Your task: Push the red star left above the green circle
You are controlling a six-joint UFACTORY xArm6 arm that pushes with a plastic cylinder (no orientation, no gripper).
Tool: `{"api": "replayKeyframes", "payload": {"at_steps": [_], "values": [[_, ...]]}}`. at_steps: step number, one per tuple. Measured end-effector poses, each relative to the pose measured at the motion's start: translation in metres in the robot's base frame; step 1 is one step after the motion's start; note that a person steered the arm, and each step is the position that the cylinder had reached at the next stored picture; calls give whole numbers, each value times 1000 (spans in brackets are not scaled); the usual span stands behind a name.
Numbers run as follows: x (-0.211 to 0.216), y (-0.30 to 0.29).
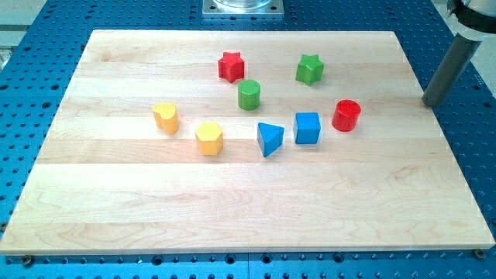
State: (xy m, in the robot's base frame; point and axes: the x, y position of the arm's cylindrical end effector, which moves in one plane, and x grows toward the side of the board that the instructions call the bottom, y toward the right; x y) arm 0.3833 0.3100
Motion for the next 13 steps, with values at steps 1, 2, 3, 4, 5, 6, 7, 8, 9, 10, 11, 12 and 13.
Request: {"api": "replayKeyframes", "payload": {"at_steps": [1, 2, 3, 4, 5, 6, 7, 8, 9, 10, 11, 12, 13], "values": [[0, 0], [-27, 0], [-129, -30], [-191, -113], [-178, -205], [-158, -240], [-145, -240], [-130, -240], [-114, -246], [-114, -246], [-114, -249], [-111, -266], [-98, -278]]}}
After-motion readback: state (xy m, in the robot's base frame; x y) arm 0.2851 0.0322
